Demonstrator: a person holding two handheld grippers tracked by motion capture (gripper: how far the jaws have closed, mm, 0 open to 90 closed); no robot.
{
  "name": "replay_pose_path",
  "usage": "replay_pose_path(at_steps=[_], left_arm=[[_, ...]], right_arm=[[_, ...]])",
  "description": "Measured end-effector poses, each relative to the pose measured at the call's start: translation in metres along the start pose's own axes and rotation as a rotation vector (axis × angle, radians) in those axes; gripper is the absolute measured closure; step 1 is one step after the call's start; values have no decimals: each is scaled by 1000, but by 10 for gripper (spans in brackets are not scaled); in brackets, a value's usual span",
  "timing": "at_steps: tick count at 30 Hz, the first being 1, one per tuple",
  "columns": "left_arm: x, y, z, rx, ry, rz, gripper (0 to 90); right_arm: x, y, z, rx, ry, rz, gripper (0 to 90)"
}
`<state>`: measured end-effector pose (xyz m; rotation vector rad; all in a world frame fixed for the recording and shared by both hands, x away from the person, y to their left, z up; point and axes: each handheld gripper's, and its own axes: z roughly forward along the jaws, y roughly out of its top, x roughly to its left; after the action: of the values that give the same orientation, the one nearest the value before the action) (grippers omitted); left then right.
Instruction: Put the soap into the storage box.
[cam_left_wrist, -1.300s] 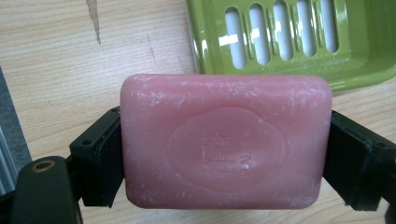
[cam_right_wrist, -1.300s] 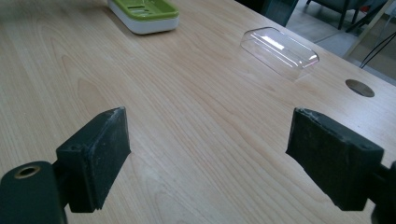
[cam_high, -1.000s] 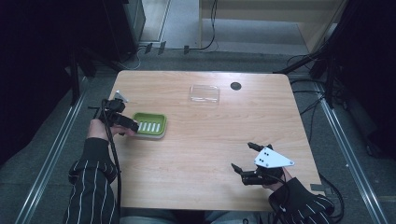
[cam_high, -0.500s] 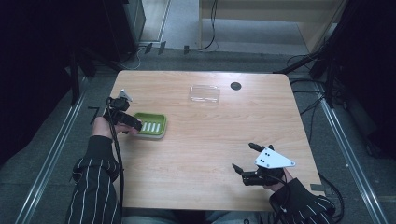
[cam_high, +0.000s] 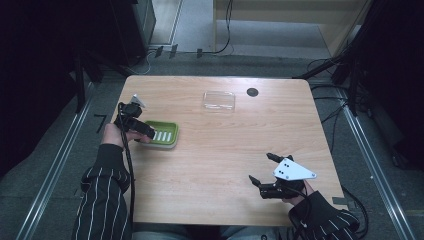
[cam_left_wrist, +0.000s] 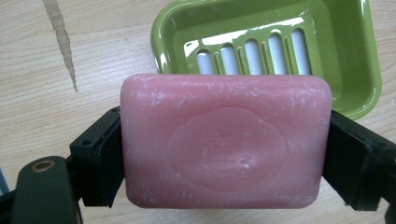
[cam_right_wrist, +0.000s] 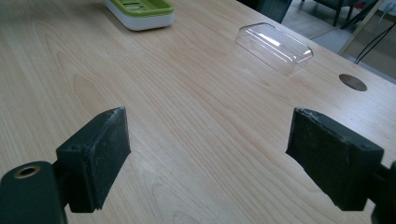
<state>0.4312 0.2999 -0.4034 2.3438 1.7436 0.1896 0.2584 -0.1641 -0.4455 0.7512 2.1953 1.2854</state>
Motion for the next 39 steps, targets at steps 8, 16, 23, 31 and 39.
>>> replay_pose_path(at_steps=[8,16,23,31,39], left_arm=[[-2,2,1,0,-6,-1,138],[-8,7,4,2,-11,10,138],[-15,13,8,-2,-20,12,138],[-19,17,11,-7,-20,12,138],[-25,23,15,-4,-33,18,139]], right_arm=[[0,0,0,2,1,-1,138],[0,-1,-1,1,-4,2,138],[-1,-3,-5,1,-15,8,138],[-1,-5,-8,5,-26,14,139],[-2,-7,-12,4,-36,19,138]])
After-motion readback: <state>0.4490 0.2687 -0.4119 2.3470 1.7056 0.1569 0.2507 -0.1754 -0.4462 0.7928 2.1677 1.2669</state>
